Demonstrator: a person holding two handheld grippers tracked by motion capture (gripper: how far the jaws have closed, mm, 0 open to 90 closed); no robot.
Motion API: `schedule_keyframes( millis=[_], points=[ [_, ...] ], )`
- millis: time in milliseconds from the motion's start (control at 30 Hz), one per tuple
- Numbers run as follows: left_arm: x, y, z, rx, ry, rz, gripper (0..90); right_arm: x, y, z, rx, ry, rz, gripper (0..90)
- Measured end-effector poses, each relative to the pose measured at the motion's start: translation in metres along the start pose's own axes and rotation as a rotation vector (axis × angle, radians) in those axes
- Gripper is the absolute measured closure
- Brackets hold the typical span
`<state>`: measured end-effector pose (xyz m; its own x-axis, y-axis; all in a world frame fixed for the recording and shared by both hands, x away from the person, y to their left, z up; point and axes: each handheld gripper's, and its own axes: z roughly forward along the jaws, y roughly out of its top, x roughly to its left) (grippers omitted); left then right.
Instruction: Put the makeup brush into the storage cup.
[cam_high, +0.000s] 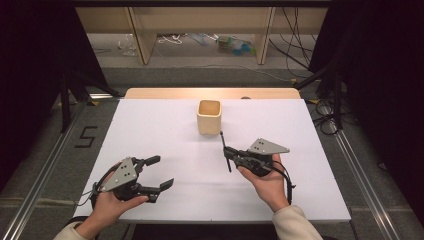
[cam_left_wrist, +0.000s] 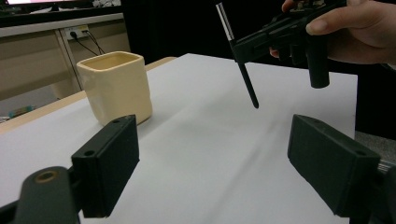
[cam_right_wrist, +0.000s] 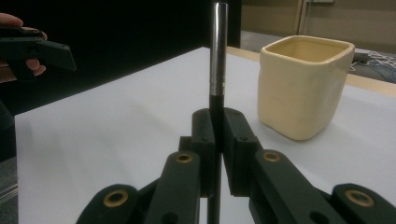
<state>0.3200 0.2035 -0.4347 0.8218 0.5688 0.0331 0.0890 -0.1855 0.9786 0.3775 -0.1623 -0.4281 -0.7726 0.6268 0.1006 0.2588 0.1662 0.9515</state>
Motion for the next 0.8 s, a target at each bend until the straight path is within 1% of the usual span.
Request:
schedule_keyframes(
  millis=[67,100,133,200,267,433,467,500,567,633,700,800],
  points=[
    [0.0000,0.0000,0.0000,0.000,0.000,0.000,16.5,0.0003,0.0001,0.0004,-0.002,0.001,0.000,84.5],
    [0.0000,-0.0001,0.0000,0.001,-0.001,-0.001,16.5,0.0011,0.0005,0.0000,0.013,0.006,0.004,84.5],
    [0.0001,-0.0001,0.0000,0.001,0.000,0.000,16.5,0.0011,0.0005,0.0000,0.013,0.006,0.004,84.5],
    [0.0001,0.0000,0.0000,0.000,0.000,0.000,16.5,0.0012,0.0008,0.0002,0.018,0.003,-0.006,84.5],
    [0.0000,0.0000,0.0000,0.000,0.000,0.001,16.5,0.0022,0.0001,0.0024,0.004,0.014,0.002,84.5],
    [0.0000,0.0000,0.0000,0.000,-0.001,0.000,16.5,0.0049,0.0008,0.0042,0.009,0.024,0.009,84.5],
    [-0.0001,0.0000,0.0000,0.000,-0.001,0.000,16.5,0.0047,0.0011,0.0042,0.015,0.026,0.002,84.5],
    [-0.0001,0.0000,0.0000,0.000,-0.002,0.001,16.5,0.0054,0.0011,0.0041,0.022,0.018,0.005,84.5],
    [-0.0002,0.0001,0.0000,0.001,-0.001,0.002,16.5,0.0055,0.0012,0.0040,0.030,0.023,0.004,84.5],
    [-0.0001,0.0000,0.0001,0.000,-0.001,0.001,16.5,0.0054,0.0010,0.0051,0.022,0.032,0.000,84.5],
    [-0.0002,0.0000,0.0002,0.000,-0.001,0.000,16.5,0.0061,0.0016,0.0047,0.032,0.030,0.000,84.5],
    [-0.0002,0.0000,0.0003,0.000,-0.002,0.000,16.5,0.0067,0.0017,0.0057,0.019,0.028,0.000,84.5]
  ],
)
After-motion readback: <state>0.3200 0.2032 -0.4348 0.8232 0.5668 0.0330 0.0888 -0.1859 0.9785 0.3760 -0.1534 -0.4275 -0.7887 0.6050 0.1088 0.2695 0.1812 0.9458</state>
